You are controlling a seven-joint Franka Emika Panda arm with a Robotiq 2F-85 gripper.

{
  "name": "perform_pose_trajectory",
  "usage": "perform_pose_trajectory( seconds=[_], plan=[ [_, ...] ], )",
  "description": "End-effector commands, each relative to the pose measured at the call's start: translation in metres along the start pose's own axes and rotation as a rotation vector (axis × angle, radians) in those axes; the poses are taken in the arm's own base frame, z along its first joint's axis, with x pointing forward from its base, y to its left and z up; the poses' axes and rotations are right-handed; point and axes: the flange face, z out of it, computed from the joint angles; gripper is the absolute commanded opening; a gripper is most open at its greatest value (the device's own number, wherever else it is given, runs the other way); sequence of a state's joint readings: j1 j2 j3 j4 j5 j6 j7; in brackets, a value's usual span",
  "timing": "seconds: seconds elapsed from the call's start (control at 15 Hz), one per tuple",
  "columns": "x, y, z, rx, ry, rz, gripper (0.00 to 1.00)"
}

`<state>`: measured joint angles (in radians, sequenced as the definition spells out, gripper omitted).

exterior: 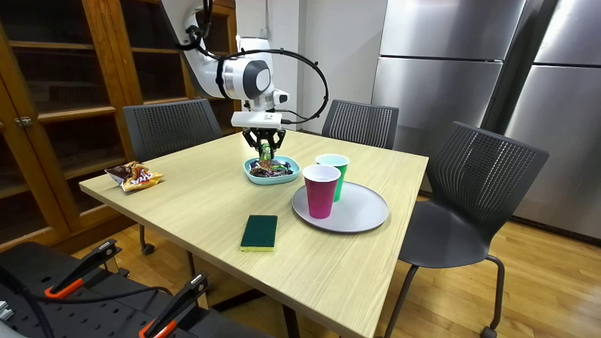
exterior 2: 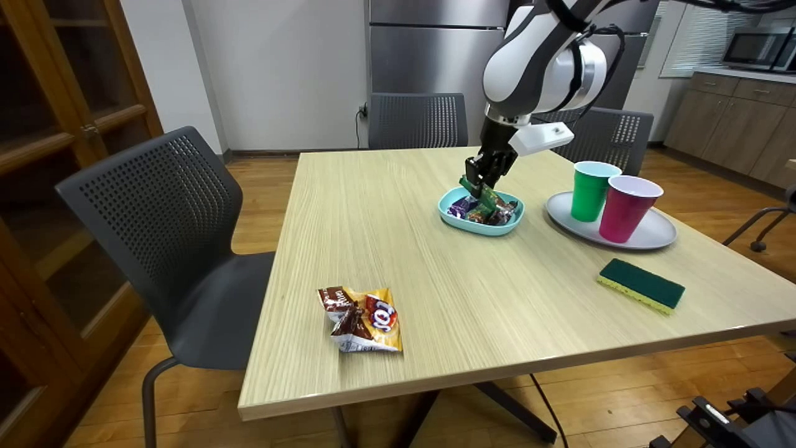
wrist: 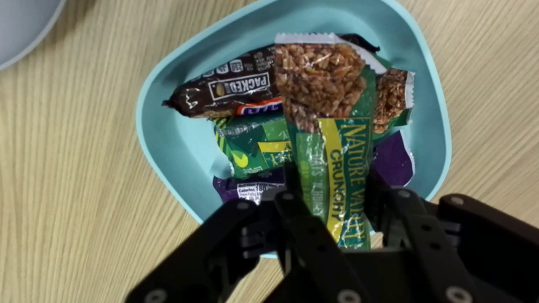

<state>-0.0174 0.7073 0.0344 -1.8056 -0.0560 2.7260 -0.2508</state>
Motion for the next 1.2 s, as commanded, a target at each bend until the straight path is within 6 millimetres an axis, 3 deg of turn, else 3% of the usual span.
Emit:
perform_pose_trajectory(
  seconds=[0.0, 0.2, 0.27, 0.33, 0.47, 0.73, 1.13],
  plan=[
    [0.008, 0.001, 0.000, -0.010, -0.019, 0.016, 0.13],
    [0.007, 0.001, 0.000, -0.009, -0.019, 0.017, 0.13],
    [0.006, 0.001, -0.001, -0.010, -0.021, 0.019, 0.27],
    [0.006, 0.002, -0.001, -0.012, -0.024, 0.022, 0.63],
    [0.006, 0.004, -0.002, -0.013, -0.024, 0.026, 0.69],
    [0.004, 0.005, -0.010, -0.006, -0.015, 0.022, 0.98],
    [-0.009, -0.004, -0.039, 0.045, 0.019, 0.031, 1.00]
  ],
)
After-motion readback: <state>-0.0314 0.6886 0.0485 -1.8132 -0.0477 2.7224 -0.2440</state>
